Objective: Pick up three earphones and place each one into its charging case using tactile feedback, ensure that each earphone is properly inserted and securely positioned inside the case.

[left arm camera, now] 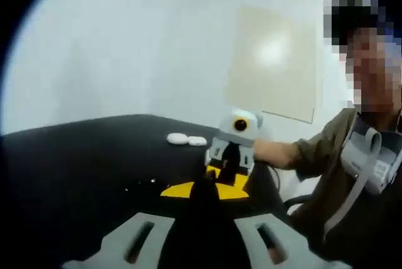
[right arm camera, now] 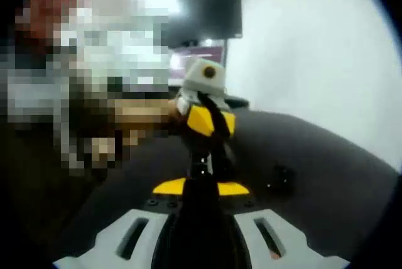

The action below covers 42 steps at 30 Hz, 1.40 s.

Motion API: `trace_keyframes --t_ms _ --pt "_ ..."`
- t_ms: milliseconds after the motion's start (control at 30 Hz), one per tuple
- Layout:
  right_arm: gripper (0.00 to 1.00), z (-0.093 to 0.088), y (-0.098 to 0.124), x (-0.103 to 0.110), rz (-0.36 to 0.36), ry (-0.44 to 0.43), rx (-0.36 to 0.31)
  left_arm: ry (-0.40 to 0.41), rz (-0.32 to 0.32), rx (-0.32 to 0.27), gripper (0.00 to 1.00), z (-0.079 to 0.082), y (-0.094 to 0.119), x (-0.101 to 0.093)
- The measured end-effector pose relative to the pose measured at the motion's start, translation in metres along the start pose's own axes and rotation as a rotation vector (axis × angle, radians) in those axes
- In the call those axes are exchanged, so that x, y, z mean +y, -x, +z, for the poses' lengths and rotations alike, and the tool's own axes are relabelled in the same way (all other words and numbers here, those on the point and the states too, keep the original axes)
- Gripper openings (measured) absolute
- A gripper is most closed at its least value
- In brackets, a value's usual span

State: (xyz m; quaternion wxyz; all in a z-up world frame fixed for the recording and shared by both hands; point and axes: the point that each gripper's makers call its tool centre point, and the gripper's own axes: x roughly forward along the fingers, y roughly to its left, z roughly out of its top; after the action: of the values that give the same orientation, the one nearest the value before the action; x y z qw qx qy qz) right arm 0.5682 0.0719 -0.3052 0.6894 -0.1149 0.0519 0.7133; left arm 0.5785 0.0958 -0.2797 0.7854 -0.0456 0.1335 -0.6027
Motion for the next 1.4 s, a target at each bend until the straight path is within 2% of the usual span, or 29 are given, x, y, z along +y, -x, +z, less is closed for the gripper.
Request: trace_keyframes --t_ms 100,167,300,400,567,633,700,733,800,867,900,933,967,1000,1033,1067,1100,1133,1200,1267,1400 --pt "0.18 -0.001 0.000 -0.001 -0.004 -0.012 -0.001 -0.040 0.010 0.036 0.23 -0.007 -0.006 0.001" --pt "0.18 -0.001 0.001 -0.002 -0.005 -0.016 -0.004 -0.017 -0.017 0.071 0.24 -0.013 -0.013 -0.003" --pt "0.18 -0.002 -0.002 0.003 0.003 0.027 -0.002 -0.074 -0.028 0.149 0.21 -0.029 -0.026 -0.007" --pt "0.18 -0.004 -0.001 0.000 0.005 0.016 0.000 -0.082 -0.044 0.172 0.16 -0.032 -0.030 -0.009" --pt "0.18 -0.006 0.000 0.000 0.001 -0.012 0.004 -0.106 -0.042 0.170 0.15 -0.032 -0.030 -0.007" --pt "0.23 -0.010 0.003 0.000 0.005 -0.012 0.021 -0.107 -0.041 0.170 0.15 -0.032 -0.030 -0.006" --pt "0.26 -0.001 0.009 0.000 0.012 -0.040 -0.027 -0.113 -0.036 0.170 0.14 -0.031 -0.029 -0.004" --pt "0.23 0.007 0.014 0.000 0.009 -0.064 -0.070 -0.115 -0.034 0.170 0.14 -0.031 -0.028 -0.004" --pt "0.23 0.012 0.024 -0.006 -0.007 -0.109 -0.099 -0.135 -0.025 0.153 0.14 -0.027 -0.026 -0.002" --pt "0.23 0.026 0.037 -0.019 -0.052 -0.136 -0.182 -0.146 -0.025 0.170 0.14 -0.029 -0.026 -0.002" --pt "0.23 0.038 0.045 -0.031 -0.099 -0.182 -0.233 -0.157 -0.026 0.165 0.14 -0.029 -0.027 -0.002" --pt "0.23 0.048 0.050 -0.042 -0.136 -0.209 -0.264 -0.169 -0.028 0.166 0.14 -0.030 -0.026 -0.006" --pt "0.23 0.052 0.053 -0.050 -0.168 -0.220 -0.266 -0.171 -0.032 0.165 0.14 -0.030 -0.024 -0.005" --pt "0.22 0.051 0.053 -0.062 -0.224 -0.227 -0.221 -0.172 -0.035 0.165 0.14 -0.030 -0.023 -0.005" --pt "0.21 0.045 0.048 -0.071 -0.273 -0.203 -0.131 -0.171 -0.035 0.165 0.14 -0.030 -0.022 -0.004" --pt "0.21 0.028 0.041 -0.087 -0.359 -0.249 0.017 -0.172 -0.034 0.165 0.14 -0.030 -0.022 -0.005" --pt "0.20 0.012 0.038 -0.096 -0.401 -0.307 0.128 -0.175 -0.034 0.165 0.14 -0.030 -0.022 -0.004" --pt "0.19 0.001 0.031 -0.100 -0.409 -0.329 0.204 -0.175 -0.033 0.165 0.14 -0.030 -0.022 -0.004" --pt "0.19 -0.011 0.019 -0.108 -0.399 -0.331 0.276 -0.168 -0.035 0.162 0.14 -0.031 -0.021 -0.004" --pt "0.19 -0.014 0.008 -0.114 -0.389 -0.310 0.286 -0.160 -0.036 0.160 0.14 -0.032 -0.021 -0.005" --pt "0.19 -0.023 -0.006 -0.114 -0.340 -0.371 0.324 -0.170 -0.037 0.157 0.14 -0.033 -0.021 -0.008"
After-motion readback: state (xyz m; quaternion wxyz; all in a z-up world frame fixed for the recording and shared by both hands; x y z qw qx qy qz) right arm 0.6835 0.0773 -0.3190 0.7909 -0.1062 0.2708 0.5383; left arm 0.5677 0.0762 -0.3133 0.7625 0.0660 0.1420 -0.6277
